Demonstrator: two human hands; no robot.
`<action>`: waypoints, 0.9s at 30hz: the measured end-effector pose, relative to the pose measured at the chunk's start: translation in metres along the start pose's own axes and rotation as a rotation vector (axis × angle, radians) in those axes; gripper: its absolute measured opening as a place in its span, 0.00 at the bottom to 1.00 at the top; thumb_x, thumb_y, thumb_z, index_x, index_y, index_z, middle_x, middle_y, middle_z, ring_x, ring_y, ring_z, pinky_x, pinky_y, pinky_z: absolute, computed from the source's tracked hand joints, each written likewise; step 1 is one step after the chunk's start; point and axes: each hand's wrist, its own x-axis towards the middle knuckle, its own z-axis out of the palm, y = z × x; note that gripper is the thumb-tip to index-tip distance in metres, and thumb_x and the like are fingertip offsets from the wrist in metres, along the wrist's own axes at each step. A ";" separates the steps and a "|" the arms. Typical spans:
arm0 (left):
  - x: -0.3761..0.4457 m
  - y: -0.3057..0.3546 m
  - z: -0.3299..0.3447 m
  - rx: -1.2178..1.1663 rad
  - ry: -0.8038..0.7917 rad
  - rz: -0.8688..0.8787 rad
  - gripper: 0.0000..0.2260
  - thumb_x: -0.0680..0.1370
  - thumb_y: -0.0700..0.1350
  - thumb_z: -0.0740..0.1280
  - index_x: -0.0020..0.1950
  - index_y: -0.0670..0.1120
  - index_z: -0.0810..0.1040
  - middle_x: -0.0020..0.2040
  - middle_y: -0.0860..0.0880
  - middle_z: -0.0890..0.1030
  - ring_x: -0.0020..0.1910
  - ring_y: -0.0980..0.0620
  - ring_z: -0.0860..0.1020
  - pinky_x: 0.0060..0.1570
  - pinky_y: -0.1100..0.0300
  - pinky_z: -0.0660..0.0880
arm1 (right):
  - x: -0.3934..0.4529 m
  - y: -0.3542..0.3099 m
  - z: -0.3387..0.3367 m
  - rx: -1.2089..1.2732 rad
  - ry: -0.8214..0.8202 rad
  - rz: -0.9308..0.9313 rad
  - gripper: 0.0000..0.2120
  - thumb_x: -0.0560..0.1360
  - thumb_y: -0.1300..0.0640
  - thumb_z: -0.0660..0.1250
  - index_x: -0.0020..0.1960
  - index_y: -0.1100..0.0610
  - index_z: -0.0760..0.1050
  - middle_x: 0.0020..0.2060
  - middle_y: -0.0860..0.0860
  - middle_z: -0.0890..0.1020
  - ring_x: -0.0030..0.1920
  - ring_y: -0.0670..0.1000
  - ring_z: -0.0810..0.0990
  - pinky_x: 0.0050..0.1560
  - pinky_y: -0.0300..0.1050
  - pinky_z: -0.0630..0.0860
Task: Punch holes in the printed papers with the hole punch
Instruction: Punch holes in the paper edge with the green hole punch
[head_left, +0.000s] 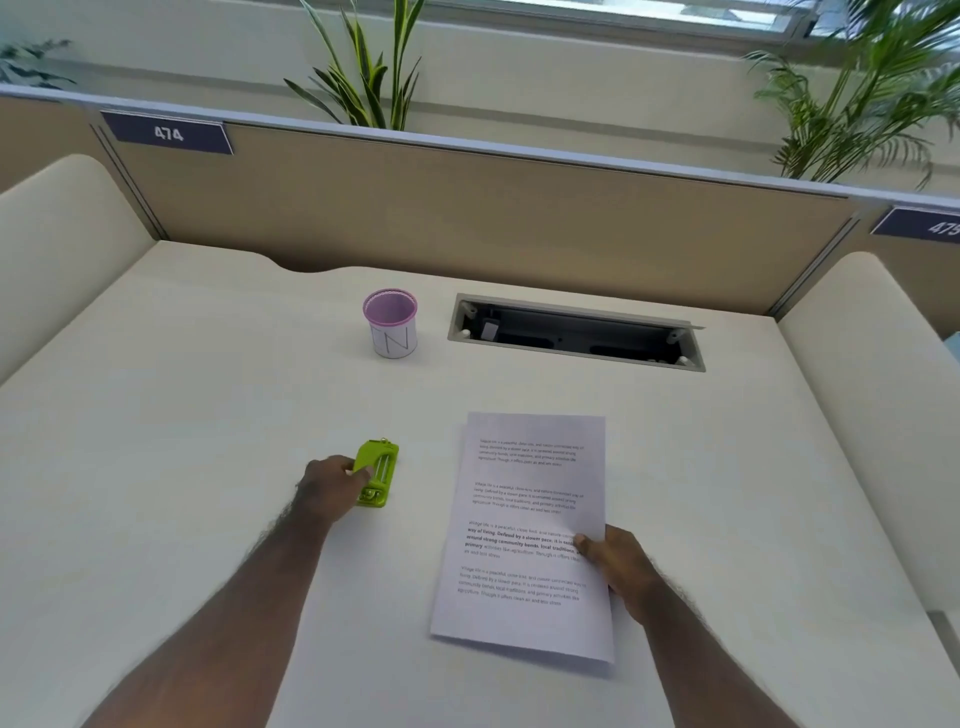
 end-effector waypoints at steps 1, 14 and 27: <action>0.002 0.000 0.001 -0.053 0.006 0.008 0.11 0.75 0.51 0.69 0.47 0.45 0.83 0.51 0.38 0.82 0.50 0.38 0.81 0.52 0.48 0.79 | 0.001 0.001 0.000 0.003 -0.003 -0.003 0.10 0.78 0.62 0.67 0.58 0.61 0.80 0.47 0.55 0.86 0.43 0.53 0.85 0.36 0.41 0.79; -0.019 0.028 0.016 -0.393 -0.154 0.050 0.03 0.70 0.41 0.66 0.39 0.42 0.79 0.36 0.43 0.72 0.38 0.49 0.70 0.40 0.55 0.65 | 0.005 0.005 0.001 0.097 -0.007 0.008 0.10 0.77 0.61 0.69 0.57 0.59 0.80 0.49 0.57 0.87 0.46 0.57 0.86 0.39 0.45 0.80; -0.035 0.034 0.055 -0.493 -0.246 0.038 0.07 0.77 0.39 0.66 0.49 0.36 0.81 0.44 0.42 0.80 0.44 0.48 0.75 0.48 0.54 0.71 | 0.006 0.004 0.003 0.088 -0.007 0.009 0.10 0.77 0.61 0.68 0.57 0.59 0.80 0.50 0.58 0.86 0.46 0.58 0.85 0.44 0.51 0.82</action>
